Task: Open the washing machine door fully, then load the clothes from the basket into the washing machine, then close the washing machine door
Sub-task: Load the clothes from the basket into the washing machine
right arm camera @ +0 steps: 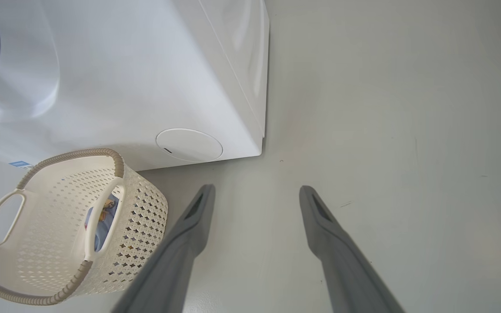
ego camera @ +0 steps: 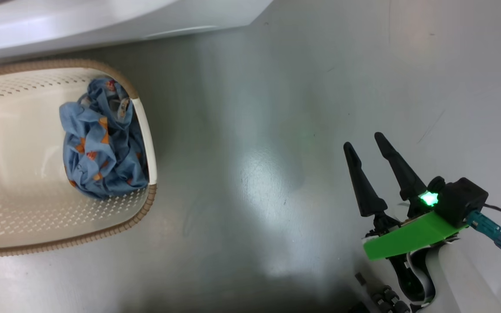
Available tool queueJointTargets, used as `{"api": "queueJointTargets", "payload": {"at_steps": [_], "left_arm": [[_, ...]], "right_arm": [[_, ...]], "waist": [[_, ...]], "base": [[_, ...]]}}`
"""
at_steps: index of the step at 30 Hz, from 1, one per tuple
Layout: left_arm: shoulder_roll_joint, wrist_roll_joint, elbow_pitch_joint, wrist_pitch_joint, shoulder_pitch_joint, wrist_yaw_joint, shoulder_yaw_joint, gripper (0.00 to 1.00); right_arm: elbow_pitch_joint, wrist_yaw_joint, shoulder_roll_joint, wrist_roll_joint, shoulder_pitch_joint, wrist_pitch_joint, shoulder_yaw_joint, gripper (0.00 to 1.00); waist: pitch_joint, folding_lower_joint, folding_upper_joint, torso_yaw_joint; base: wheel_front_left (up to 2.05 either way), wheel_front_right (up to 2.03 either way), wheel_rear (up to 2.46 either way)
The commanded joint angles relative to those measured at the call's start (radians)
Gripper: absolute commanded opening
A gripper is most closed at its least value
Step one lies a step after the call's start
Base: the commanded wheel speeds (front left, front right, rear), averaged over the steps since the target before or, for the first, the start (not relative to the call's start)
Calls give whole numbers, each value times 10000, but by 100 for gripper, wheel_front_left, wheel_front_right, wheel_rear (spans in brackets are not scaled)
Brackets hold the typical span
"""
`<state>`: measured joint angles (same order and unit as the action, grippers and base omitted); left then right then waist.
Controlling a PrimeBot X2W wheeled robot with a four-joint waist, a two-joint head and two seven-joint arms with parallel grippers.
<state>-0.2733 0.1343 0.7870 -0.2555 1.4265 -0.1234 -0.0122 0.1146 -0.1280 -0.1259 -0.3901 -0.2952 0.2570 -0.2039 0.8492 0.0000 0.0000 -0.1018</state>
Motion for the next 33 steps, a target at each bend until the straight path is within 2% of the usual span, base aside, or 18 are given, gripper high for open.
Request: {"api": "queueJointTargets", "payload": {"at_steps": [1, 4, 7, 8, 9, 19, 33], "left_arm": [[-535, -100, -795, -56, 139, -9, 23, 0], [-511, -17, -1143, -59, -59, -32, 39, 0], [-453, 163, -692, -60, -167, -48, 29, 0], [-425, 257, -439, -60, -180, -52, 27, 43], [-400, 345, -239, -60, -163, -56, 19, 100], [-237, 491, 586, -61, -317, -64, -52, 100], [475, 593, 565, -62, -2340, -19, 20, 100]], "right_arm": [[-223, -27, -37, -123, 135, 48, -255, 100], [-202, -27, -70, -141, 56, 48, -252, 100], [-114, -27, -65, -155, 36, 48, -286, 100], [-84, -27, -57, -162, 35, 48, -301, 100], [-59, -27, -51, -172, 27, 48, -316, 100], [15, -27, -87, -190, -33, 48, -241, 100], [246, -27, -140, -273, 45, 48, -154, 100]], "waist": [[124, 0, 0, -37], [203, 0, 0, -60], [146, 0, 0, -82], [114, 0, 0, -86], [86, 0, 0, -92], [-338, 0, 0, 71], [-1918, 0, 0, 466]], "base": [[0, 0, 0], [0, 0, 0], [0, 0, 0], [0, 0, 0], [0, 0, 0], [0, 0, 0], [0, 0, 0]]}}
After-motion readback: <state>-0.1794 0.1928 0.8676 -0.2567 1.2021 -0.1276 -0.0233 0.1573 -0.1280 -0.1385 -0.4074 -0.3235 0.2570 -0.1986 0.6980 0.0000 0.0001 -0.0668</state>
